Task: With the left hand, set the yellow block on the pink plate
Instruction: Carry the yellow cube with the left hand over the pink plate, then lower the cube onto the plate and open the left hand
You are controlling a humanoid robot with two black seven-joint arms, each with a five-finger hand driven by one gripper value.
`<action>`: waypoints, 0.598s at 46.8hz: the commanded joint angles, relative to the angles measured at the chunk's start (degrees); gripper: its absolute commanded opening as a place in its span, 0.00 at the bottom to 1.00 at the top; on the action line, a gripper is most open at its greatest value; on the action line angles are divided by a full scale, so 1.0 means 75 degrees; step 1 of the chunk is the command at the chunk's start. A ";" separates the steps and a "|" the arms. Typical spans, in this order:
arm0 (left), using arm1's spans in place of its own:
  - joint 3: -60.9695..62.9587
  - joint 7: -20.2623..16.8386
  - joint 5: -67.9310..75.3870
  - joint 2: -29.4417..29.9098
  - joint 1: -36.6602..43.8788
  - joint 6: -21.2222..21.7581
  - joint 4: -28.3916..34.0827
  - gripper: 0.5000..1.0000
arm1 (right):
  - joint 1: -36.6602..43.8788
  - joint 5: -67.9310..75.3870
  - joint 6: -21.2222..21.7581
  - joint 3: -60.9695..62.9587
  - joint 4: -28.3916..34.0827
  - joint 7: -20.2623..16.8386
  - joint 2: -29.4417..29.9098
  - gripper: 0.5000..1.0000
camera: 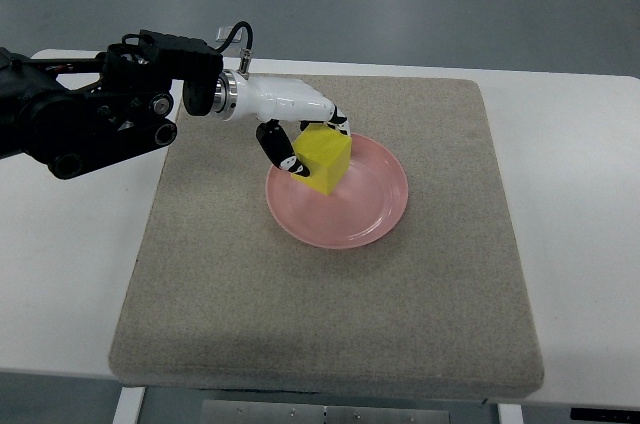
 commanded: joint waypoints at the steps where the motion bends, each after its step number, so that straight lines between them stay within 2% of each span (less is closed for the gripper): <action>1: -0.0001 -0.0001 -0.0037 -0.0083 0.0024 0.0000 0.0004 0.00 | 0.0000 0.0000 0.0000 0.0000 0.0006 0.0001 0.0000 0.85; 12: 0.0011 -0.0001 -0.0025 -0.0201 0.0141 0.0011 0.0063 0.00 | 0.0000 0.0000 0.0000 0.0000 -0.0005 0.0001 0.0000 0.85; 15: 0.0011 -0.0001 -0.0025 -0.0212 0.0165 0.0035 0.0075 0.10 | 0.0000 0.0000 0.0000 0.0000 0.0006 0.0001 0.0000 0.85; 16: 0.0011 -0.0001 -0.0025 -0.0212 0.0188 0.0046 0.0098 0.14 | 0.0000 0.0000 0.0000 0.0000 -0.0005 0.0001 0.0000 0.85; 17: 0.0011 -0.0001 -0.0025 -0.0236 0.0212 0.0070 0.0121 0.24 | 0.0000 0.0000 0.0000 0.0000 -0.0005 0.0001 0.0000 0.85; 19: 0.0011 -0.0001 -0.0014 -0.0282 0.0235 0.0117 0.0191 0.56 | 0.0000 0.0000 0.0000 0.0000 0.0006 0.0001 0.0000 0.85; 20: 0.0011 -0.0001 -0.0002 -0.0317 0.0235 0.0117 0.0227 0.67 | 0.0000 0.0000 0.0000 0.0000 -0.0005 0.0001 0.0000 0.85; 21: 0.0011 0.0011 0.0021 -0.0329 0.0247 0.0117 0.0239 0.74 | 0.0000 0.0000 0.0000 0.0000 -0.0005 0.0001 0.0000 0.85; 26: 0.0023 0.0011 0.0057 -0.0353 0.0282 0.0105 0.0262 0.91 | 0.0000 0.0000 0.0000 0.0000 -0.0005 0.0001 0.0000 0.85; 28: 0.0011 0.0011 0.0057 -0.0365 0.0282 0.0105 0.0262 0.93 | 0.0000 0.0000 0.0000 0.0000 -0.0005 0.0001 0.0000 0.85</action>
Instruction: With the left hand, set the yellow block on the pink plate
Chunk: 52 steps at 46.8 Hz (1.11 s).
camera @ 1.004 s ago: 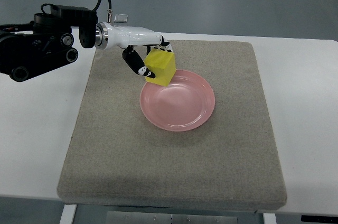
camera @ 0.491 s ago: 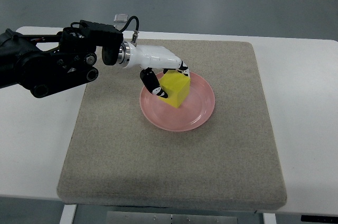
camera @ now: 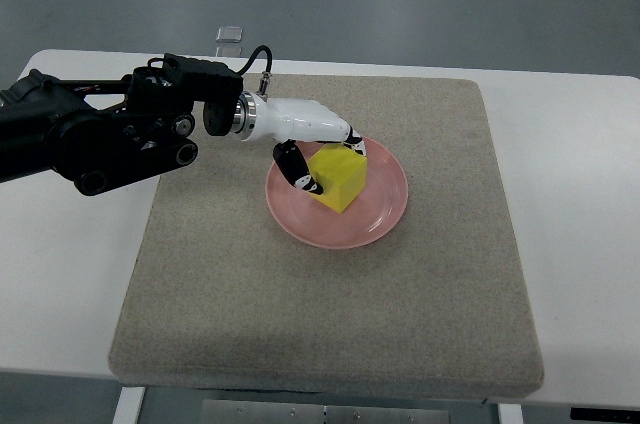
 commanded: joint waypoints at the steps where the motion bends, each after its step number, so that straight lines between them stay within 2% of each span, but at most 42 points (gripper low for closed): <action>1: 0.0002 0.0001 0.0004 -0.0012 0.0003 -0.0007 0.0000 0.94 | 0.0000 0.0000 0.0000 0.0000 0.0010 0.0000 0.0000 0.85; 4: -0.0010 0.0001 -0.0008 -0.0012 -0.0009 -0.0007 -0.0011 0.98 | 0.0000 0.0000 0.0000 0.0000 -0.0001 0.0000 0.0000 0.85; 14: -0.0162 -0.0011 -0.0405 0.0105 -0.0115 -0.0089 -0.0070 0.99 | 0.0000 0.0000 0.0000 0.0000 0.0010 0.0000 0.0000 0.85; 26: -0.0420 -0.0011 -0.3017 0.0703 -0.0314 -0.0112 0.0059 1.00 | 0.0000 0.0000 0.0000 0.0000 -0.0001 0.0000 0.0000 0.85; 42: -0.0584 0.0001 -0.5772 0.0785 -0.0021 -0.0101 0.1511 0.99 | 0.0000 0.0000 0.0000 0.0000 -0.0001 0.0000 0.0000 0.85; 52: -0.1262 0.0013 -0.7119 0.0960 0.0272 -0.0147 0.1840 0.99 | 0.0000 0.0000 0.0000 0.0000 -0.0001 0.0000 0.0000 0.85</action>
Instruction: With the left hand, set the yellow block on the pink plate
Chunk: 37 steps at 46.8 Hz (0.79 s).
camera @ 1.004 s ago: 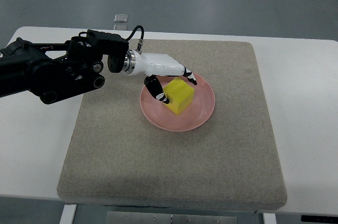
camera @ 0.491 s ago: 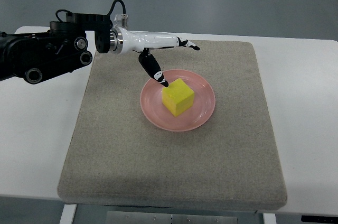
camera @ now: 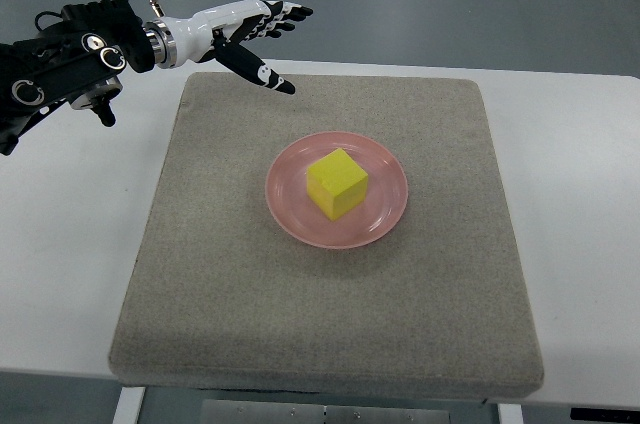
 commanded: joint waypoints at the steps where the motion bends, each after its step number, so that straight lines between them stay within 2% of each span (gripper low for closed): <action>1: -0.0402 0.0011 -0.0620 0.0196 0.0206 -0.0101 0.0044 0.99 | 0.0000 0.0000 0.0000 0.0000 -0.0004 0.0000 0.0000 0.85; 9: -0.0872 0.0128 -0.1757 0.0303 0.0734 -0.0605 0.0254 0.99 | 0.0000 0.0000 0.0000 0.0000 -0.0004 0.0000 0.0000 0.85; 17: -0.0989 0.0128 -0.2940 0.0302 0.1156 -0.0746 0.0547 1.00 | 0.0000 0.0000 0.0000 0.0000 -0.0004 0.0000 0.0000 0.85; 28: -0.1188 0.0163 -0.3949 0.0291 0.1250 -0.1461 0.1121 1.00 | 0.0000 0.0023 0.0012 0.0047 0.0008 0.0000 0.0000 0.85; 37: -0.1458 0.0631 -0.4874 0.0291 0.1508 -0.1508 0.1168 1.00 | -0.0012 -0.0012 0.0070 0.0000 0.0090 0.0000 0.0000 0.85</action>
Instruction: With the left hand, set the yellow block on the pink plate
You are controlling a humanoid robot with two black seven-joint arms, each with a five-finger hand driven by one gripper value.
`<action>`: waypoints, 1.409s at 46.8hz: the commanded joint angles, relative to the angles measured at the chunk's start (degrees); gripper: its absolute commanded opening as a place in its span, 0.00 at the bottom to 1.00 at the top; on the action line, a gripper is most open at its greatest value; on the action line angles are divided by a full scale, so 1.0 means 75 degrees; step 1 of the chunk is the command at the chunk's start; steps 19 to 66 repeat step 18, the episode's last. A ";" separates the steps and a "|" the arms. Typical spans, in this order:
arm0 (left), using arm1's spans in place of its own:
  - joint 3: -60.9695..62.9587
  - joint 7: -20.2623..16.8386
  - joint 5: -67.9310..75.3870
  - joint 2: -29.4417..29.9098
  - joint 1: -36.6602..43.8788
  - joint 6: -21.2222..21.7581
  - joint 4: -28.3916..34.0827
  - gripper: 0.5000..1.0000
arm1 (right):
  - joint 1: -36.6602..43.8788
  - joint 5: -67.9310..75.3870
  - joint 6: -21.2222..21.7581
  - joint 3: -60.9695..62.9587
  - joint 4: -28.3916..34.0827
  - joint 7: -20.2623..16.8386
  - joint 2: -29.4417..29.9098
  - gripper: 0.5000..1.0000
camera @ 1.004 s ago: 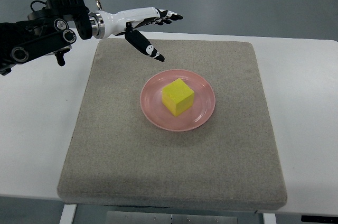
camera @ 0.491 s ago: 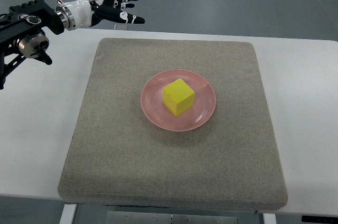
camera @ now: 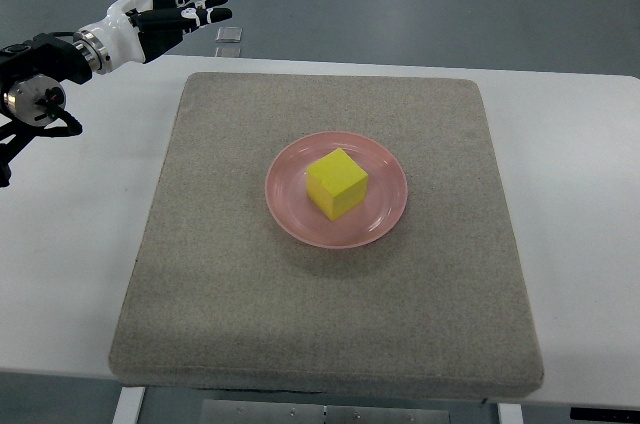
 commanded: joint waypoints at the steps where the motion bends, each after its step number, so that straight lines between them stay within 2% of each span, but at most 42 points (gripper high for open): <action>1: -0.0152 0.0241 -0.0364 0.0000 0.0144 -0.0026 0.0022 1.00 | -0.0010 -0.0026 0.0006 -0.0013 0.0052 0.0000 0.0000 0.85; 14: -0.0445 0.0417 -0.0424 -0.0012 0.0367 -0.0319 0.0198 1.00 | 0.0002 -0.0002 0.0006 0.0022 0.0075 0.0023 0.0000 0.85; 66: -0.0445 0.0417 -0.0435 0.0000 0.0379 -0.0330 0.0210 1.00 | 0.0002 0.0021 0.0006 0.0046 0.0075 0.0035 0.0000 0.85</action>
